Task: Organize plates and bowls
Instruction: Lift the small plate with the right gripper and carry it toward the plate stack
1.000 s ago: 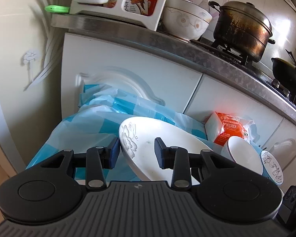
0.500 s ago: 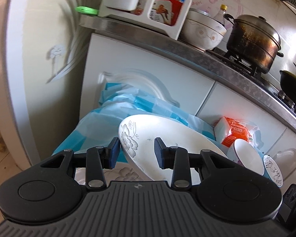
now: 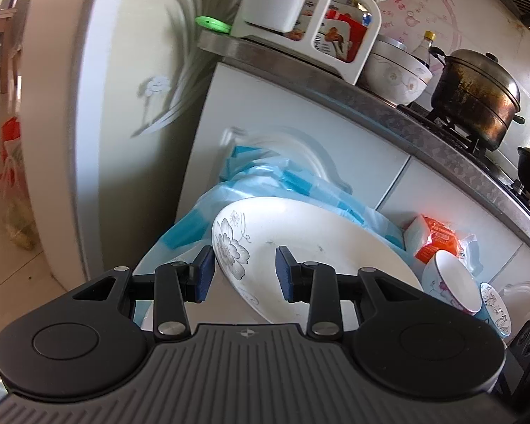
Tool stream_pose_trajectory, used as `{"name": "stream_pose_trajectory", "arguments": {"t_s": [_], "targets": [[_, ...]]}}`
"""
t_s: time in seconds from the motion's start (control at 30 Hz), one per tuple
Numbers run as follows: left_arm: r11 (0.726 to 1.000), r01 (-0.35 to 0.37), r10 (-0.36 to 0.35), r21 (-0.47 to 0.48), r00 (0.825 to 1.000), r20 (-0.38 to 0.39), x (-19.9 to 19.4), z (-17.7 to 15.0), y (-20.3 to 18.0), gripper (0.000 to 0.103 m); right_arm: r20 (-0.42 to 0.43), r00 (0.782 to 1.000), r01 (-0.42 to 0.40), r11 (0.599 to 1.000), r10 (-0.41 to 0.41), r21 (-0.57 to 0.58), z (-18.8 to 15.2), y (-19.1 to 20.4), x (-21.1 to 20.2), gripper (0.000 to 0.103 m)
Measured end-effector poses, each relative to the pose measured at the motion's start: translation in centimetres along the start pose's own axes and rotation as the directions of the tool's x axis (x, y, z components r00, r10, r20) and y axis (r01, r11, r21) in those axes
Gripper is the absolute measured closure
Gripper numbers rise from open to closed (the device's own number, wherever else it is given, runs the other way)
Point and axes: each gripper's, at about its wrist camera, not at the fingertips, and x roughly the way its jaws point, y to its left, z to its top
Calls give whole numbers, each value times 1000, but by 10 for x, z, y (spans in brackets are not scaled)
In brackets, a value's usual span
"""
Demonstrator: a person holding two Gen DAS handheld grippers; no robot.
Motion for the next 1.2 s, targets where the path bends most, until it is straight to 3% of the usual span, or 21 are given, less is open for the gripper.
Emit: {"name": "stream_pose_trajectory", "arguments": {"t_s": [0.33, 0.77, 1.2], "targets": [[997, -45, 46, -56, 999, 11, -19, -14, 18, 65, -60, 996, -72, 994, 67, -80, -7, 18, 3, 7], [995, -53, 52, -84, 999, -14, -23, -27, 30, 65, -97, 994, -76, 982, 60, -175, -16, 34, -8, 7], [996, -55, 54, -77, 998, -21, -25, -35, 29, 65, -135, 990, -56, 985, 34, -166, -25, 38, -20, 7]]}}
